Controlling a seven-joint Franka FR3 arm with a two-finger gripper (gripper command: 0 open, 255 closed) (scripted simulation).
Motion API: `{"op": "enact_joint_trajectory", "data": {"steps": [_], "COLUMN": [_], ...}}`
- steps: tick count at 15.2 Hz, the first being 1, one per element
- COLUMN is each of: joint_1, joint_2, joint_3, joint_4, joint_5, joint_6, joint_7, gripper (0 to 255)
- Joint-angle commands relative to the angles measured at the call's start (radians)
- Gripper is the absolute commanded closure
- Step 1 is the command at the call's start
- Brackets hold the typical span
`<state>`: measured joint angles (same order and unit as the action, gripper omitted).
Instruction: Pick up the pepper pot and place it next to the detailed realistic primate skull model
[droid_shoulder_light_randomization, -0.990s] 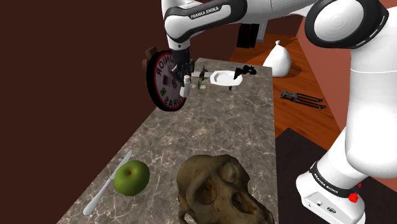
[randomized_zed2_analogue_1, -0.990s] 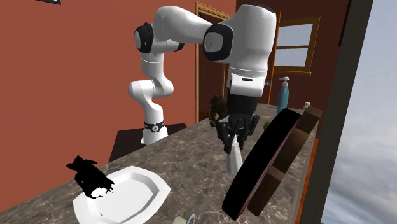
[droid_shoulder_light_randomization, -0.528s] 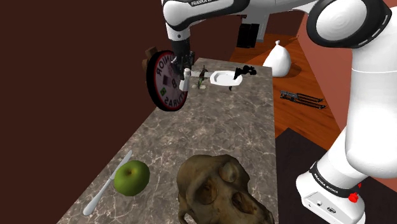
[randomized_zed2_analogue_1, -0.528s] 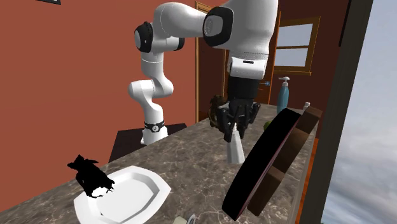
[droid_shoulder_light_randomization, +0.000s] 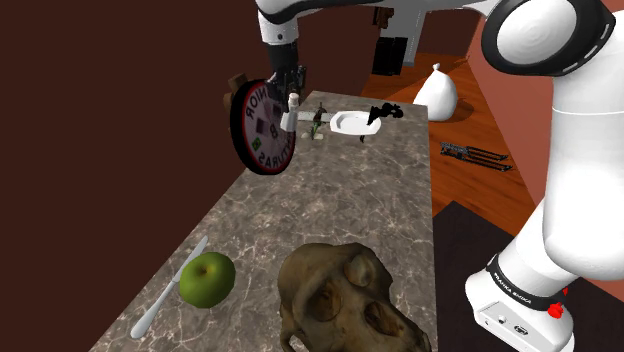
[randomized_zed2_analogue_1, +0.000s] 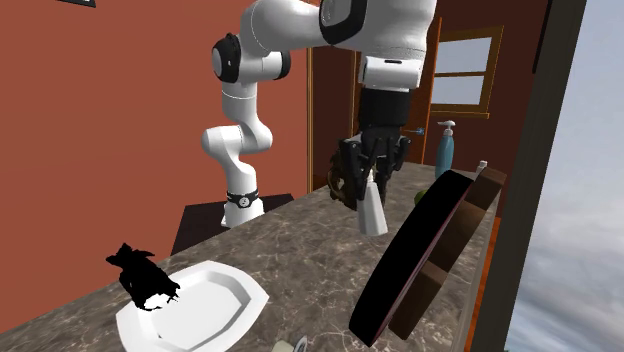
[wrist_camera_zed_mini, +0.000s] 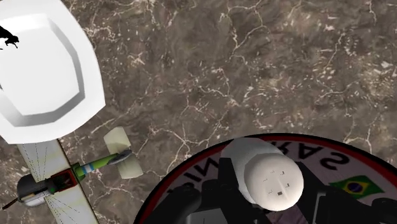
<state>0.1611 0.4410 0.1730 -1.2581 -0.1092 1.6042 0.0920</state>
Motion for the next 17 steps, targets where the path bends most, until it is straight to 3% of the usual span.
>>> {"op": "enact_joint_trajectory", "data": {"steps": [1,11,17], "joint_1": [0.002,0.02,0.043], "joint_2": [0.006,0.061,0.145], "joint_3": [0.0,-0.001,-0.005], "joint_4": [0.04,0.263,0.487], "joint_5": [-0.001,-0.009,-0.023], "joint_6": [-0.033,-0.202,-0.341], "joint_7": [-0.002,-0.009,-0.016], "gripper": [255,255,255]}}
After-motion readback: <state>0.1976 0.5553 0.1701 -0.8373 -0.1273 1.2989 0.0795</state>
